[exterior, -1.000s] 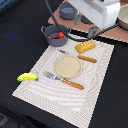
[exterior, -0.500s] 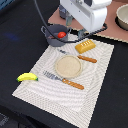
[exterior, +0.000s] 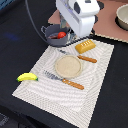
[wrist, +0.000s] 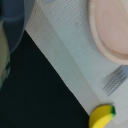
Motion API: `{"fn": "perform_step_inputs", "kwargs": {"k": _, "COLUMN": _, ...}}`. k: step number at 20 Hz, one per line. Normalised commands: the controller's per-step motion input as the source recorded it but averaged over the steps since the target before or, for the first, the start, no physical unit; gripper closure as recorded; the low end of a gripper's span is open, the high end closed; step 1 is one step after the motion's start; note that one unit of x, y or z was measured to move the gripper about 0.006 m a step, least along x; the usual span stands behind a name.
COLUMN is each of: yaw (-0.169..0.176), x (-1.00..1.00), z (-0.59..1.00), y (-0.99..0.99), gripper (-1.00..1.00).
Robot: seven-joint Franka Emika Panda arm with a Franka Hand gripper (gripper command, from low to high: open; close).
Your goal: Interact with the objects in diverse but meaningful ways.
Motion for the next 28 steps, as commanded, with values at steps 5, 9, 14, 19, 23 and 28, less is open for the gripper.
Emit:
{"fn": "perform_step_inputs", "kwargs": {"k": 5, "yaw": -0.151, "x": -0.61, "z": -0.16, "y": -0.04, "gripper": -1.0}}
{"fn": "perform_step_inputs", "kwargs": {"k": 9, "yaw": -0.092, "x": -0.61, "z": 0.22, "y": 0.02, "gripper": -1.0}}
{"fn": "perform_step_inputs", "kwargs": {"k": 14, "yaw": -0.048, "x": -0.72, "z": 0.18, "y": 0.03, "gripper": -1.0}}
{"fn": "perform_step_inputs", "kwargs": {"k": 19, "yaw": -0.01, "x": -0.88, "z": -0.06, "y": 0.06, "gripper": -1.0}}
{"fn": "perform_step_inputs", "kwargs": {"k": 23, "yaw": -0.014, "x": -0.77, "z": -0.27, "y": 0.0, "gripper": -1.0}}
{"fn": "perform_step_inputs", "kwargs": {"k": 28, "yaw": -0.025, "x": -0.66, "z": -0.34, "y": -0.01, "gripper": -1.0}}
